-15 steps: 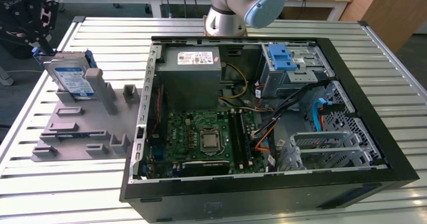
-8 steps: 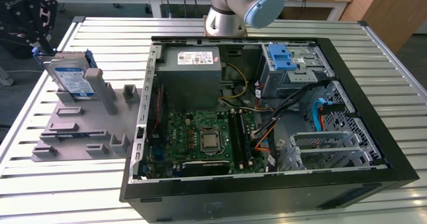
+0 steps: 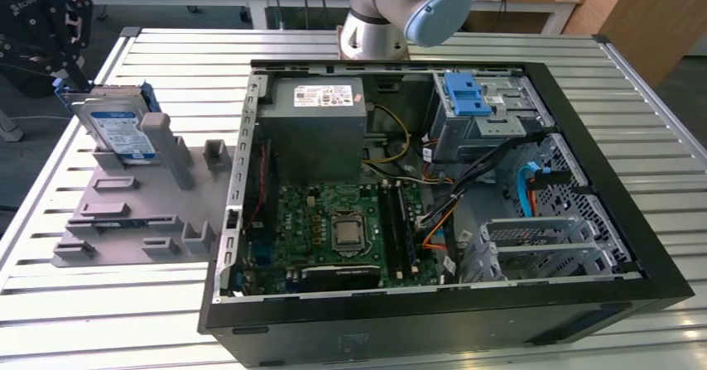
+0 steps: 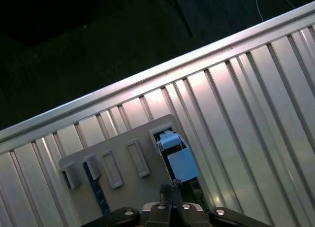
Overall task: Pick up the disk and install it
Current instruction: 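Pick up the disk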
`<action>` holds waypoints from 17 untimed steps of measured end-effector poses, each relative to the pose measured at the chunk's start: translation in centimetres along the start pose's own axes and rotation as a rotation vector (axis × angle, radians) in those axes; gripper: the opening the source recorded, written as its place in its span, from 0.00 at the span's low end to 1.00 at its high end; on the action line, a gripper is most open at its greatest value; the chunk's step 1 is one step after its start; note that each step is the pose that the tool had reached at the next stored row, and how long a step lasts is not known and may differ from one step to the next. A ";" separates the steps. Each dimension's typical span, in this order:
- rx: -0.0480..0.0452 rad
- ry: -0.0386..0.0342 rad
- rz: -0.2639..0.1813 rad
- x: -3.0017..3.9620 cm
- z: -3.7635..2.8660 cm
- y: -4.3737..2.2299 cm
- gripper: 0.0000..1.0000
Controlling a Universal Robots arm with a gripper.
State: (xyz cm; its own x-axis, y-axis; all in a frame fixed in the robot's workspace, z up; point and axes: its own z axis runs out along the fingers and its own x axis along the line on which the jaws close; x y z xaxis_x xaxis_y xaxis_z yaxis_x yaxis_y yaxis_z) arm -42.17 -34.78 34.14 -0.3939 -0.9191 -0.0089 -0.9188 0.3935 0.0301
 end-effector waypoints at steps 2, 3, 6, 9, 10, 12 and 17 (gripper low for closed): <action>0.0008 0.0002 -0.020 0.00 0.00 0.00 0.11; 0.0011 0.0003 -0.030 0.00 0.00 0.00 0.11; 0.0020 0.0008 -0.060 0.00 0.00 0.00 0.11; 0.0025 0.0014 -0.090 0.00 0.00 0.00 0.11; 0.0030 0.0013 -0.099 0.00 0.01 0.00 0.11; 0.0038 0.0015 -0.117 0.00 0.01 0.00 0.11; 0.0051 0.0021 -0.161 0.00 0.01 0.01 0.11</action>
State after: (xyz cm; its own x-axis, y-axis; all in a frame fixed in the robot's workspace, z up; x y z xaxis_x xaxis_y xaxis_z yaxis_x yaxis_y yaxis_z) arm -42.18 -34.78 34.13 -0.2411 -0.9704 -0.0112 -0.9703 0.2408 0.0233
